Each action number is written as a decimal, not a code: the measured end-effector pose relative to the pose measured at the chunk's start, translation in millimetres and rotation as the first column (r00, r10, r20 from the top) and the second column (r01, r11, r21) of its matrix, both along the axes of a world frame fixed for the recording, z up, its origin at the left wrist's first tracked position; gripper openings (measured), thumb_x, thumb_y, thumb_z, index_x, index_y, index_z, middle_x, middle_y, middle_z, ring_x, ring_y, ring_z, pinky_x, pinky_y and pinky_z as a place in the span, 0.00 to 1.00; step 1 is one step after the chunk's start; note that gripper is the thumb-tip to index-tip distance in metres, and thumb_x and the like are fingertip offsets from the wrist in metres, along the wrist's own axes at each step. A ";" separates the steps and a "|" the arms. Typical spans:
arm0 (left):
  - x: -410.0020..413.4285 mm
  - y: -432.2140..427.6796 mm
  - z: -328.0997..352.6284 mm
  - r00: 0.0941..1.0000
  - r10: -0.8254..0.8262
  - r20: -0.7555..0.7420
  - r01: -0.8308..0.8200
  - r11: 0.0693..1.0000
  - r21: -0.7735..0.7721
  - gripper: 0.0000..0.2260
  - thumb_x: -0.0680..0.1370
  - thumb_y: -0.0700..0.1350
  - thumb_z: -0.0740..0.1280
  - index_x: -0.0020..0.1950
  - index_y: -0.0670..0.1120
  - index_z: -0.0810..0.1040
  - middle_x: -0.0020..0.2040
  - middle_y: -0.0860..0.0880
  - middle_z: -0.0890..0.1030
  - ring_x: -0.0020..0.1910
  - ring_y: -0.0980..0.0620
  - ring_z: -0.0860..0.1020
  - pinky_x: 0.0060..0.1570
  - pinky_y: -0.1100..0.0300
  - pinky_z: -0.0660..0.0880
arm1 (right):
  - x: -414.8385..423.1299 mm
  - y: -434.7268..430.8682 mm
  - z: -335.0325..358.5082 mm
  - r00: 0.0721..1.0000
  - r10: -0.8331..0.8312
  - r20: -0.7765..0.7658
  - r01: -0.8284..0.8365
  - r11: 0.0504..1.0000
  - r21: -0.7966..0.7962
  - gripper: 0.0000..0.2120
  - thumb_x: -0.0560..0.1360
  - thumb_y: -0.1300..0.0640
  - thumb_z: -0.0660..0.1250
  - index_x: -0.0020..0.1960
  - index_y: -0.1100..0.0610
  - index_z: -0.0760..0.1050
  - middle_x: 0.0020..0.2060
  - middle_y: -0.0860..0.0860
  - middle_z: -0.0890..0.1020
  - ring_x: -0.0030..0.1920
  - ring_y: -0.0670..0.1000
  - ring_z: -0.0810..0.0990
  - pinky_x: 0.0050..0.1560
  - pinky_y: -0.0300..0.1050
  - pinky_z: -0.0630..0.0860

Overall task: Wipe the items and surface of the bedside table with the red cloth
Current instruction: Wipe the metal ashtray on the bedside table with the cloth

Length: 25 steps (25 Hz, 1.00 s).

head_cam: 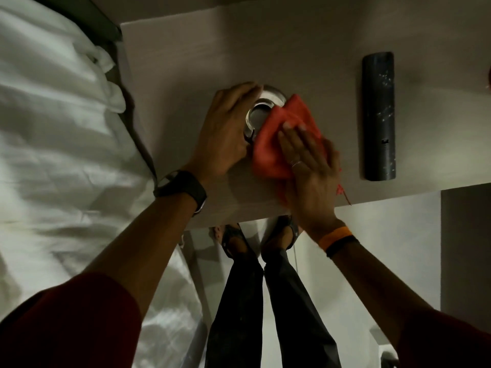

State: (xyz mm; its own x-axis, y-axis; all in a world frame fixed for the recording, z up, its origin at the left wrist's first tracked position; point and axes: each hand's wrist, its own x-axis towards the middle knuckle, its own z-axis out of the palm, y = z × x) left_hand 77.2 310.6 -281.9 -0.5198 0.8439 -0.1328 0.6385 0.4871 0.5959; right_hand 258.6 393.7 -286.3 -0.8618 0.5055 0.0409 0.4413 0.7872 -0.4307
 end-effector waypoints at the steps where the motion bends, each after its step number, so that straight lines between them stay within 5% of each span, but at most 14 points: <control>1: 4.2 -0.7 -2.8 1.000 0.004 -0.013 -0.004 1.000 0.008 0.33 0.71 0.40 0.78 0.74 0.39 0.70 0.73 0.40 0.73 0.71 0.40 0.71 0.73 0.50 0.70 | -11.1 5.1 -1.8 0.998 -0.064 -0.028 0.063 0.998 -0.026 0.22 0.82 0.48 0.58 0.72 0.56 0.69 0.72 0.54 0.73 0.75 0.58 0.68 0.73 0.69 0.63; 7: 20.9 -1.5 -7.3 0.992 0.121 -0.033 -0.119 0.992 0.052 0.26 0.76 0.32 0.68 0.74 0.40 0.70 0.73 0.41 0.73 0.72 0.41 0.70 0.73 0.51 0.71 | -3.7 -11.2 0.2 0.993 0.105 0.060 -0.101 0.993 -0.067 0.23 0.80 0.55 0.64 0.74 0.58 0.67 0.74 0.57 0.70 0.77 0.58 0.64 0.78 0.62 0.60; 10: 30.5 -2.8 -8.4 0.984 0.173 -0.041 -0.172 0.985 0.020 0.26 0.78 0.35 0.69 0.75 0.41 0.69 0.74 0.41 0.72 0.71 0.41 0.70 0.72 0.51 0.72 | -17.4 3.3 3.6 0.998 0.025 0.064 -0.019 0.995 -0.094 0.23 0.80 0.51 0.59 0.73 0.59 0.67 0.73 0.57 0.71 0.77 0.58 0.63 0.77 0.62 0.61; 14: 43.8 1.8 -1.7 0.963 0.268 -0.009 -0.267 0.963 0.043 0.22 0.80 0.38 0.60 0.75 0.40 0.69 0.74 0.40 0.72 0.70 0.39 0.71 0.70 0.48 0.73 | -4.5 -12.0 12.4 0.997 -0.070 -0.027 0.060 0.959 -0.277 0.21 0.79 0.61 0.63 0.71 0.52 0.71 0.71 0.50 0.73 0.74 0.52 0.68 0.76 0.55 0.65; 16: 49.4 7.2 6.8 0.949 0.315 -0.028 -0.316 0.948 -0.042 0.25 0.81 0.36 0.64 0.78 0.42 0.65 0.77 0.42 0.68 0.73 0.41 0.69 0.72 0.51 0.70 | 6.4 -14.8 28.4 0.927 -0.373 -0.051 0.271 0.756 -0.597 0.24 0.75 0.63 0.58 0.58 0.37 0.78 0.56 0.36 0.81 0.57 0.42 0.80 0.63 0.50 0.77; 18: 58.6 13.2 13.8 0.953 0.297 -0.060 -0.303 0.939 -0.161 0.31 0.79 0.34 0.66 0.80 0.43 0.59 0.81 0.43 0.60 0.77 0.42 0.65 0.73 0.52 0.67 | 4.5 -6.7 37.1 0.732 -0.681 -0.013 0.416 0.461 -0.784 0.20 0.73 0.64 0.57 0.43 0.41 0.80 0.35 0.34 0.80 0.39 0.39 0.77 0.46 0.44 0.76; 20: 69.3 15.1 18.1 0.961 0.258 -0.097 -0.275 0.923 -0.269 0.34 0.78 0.37 0.68 0.80 0.42 0.56 0.82 0.42 0.58 0.76 0.41 0.66 0.70 0.49 0.69 | -2.7 -1.6 45.3 0.531 -0.847 -0.002 0.455 0.287 -0.843 0.16 0.71 0.64 0.57 0.34 0.46 0.76 0.26 0.37 0.76 0.32 0.41 0.72 0.39 0.40 0.71; 22: 69.8 10.6 22.8 0.946 0.283 -0.157 -0.321 0.884 -0.340 0.36 0.77 0.48 0.73 0.79 0.43 0.58 0.78 0.41 0.66 0.72 0.41 0.70 0.64 0.48 0.73 | -12.2 -2.0 53.7 0.402 -0.916 -0.022 0.433 0.211 -0.876 0.16 0.69 0.64 0.57 0.31 0.47 0.75 0.25 0.39 0.73 0.30 0.40 0.71 0.38 0.40 0.69; 25: 39.5 8.0 26.4 0.970 0.215 -0.114 -0.240 0.923 -0.301 0.43 0.72 0.54 0.77 0.79 0.45 0.58 0.76 0.42 0.66 0.73 0.40 0.67 0.66 0.46 0.72 | -23.5 3.1 65.0 0.352 -0.934 -0.057 0.463 0.226 -0.857 0.13 0.69 0.64 0.58 0.36 0.49 0.73 0.30 0.42 0.73 0.31 0.37 0.73 0.41 0.40 0.71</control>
State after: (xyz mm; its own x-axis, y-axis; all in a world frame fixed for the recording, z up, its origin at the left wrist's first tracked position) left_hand 116.7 318.5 -255.5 -0.7119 0.6249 -0.3207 0.5269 0.7770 0.3445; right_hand 235.0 396.8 -221.2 -0.0364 0.9309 -0.3635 0.1693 -0.3528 -0.9203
